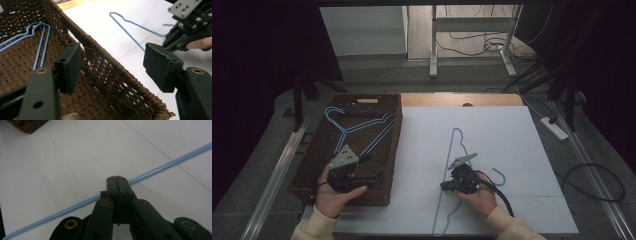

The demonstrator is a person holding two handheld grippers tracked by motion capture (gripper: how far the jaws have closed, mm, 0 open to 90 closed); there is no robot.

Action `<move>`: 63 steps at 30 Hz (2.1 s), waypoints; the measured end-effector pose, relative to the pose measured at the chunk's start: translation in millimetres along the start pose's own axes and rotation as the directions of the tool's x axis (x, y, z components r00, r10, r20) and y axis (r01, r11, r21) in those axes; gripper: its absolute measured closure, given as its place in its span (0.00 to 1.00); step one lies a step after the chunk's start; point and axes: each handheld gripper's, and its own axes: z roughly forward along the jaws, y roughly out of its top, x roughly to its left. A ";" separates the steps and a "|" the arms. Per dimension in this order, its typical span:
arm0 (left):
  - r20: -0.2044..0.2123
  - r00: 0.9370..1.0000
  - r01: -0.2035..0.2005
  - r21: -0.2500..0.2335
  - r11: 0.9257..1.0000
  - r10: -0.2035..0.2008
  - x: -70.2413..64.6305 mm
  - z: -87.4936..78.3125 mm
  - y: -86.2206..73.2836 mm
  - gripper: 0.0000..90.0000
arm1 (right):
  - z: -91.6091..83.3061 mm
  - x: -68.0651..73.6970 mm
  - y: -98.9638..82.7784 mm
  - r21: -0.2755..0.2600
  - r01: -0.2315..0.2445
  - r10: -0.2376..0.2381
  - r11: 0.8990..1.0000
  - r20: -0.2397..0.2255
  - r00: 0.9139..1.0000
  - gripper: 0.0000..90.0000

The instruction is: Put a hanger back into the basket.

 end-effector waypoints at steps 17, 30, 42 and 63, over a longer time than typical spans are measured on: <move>0.001 1.000 -0.002 -0.003 1.000 0.002 -1.1 -0.2 0.2 0.36 | 13.4 0.0 15.5 -0.036 -0.004 0.005 0.999 0.010 1.000 1.00; -0.002 1.000 -0.001 -0.005 1.000 0.001 -1.3 1.0 -0.3 0.35 | -43.1 -23.2 0.2 -0.129 -0.011 0.016 0.992 0.034 0.999 1.00; 0.004 1.000 -0.006 -0.005 1.000 0.006 -3.8 2.4 1.3 0.35 | -92.2 -60.6 -44.7 -0.135 -0.085 0.104 0.987 0.138 0.985 0.97; 0.017 1.000 -0.011 0.004 1.000 0.011 -4.5 6.0 0.1 0.35 | -76.2 -66.5 -35.6 0.139 0.034 -0.052 0.990 0.126 0.991 0.51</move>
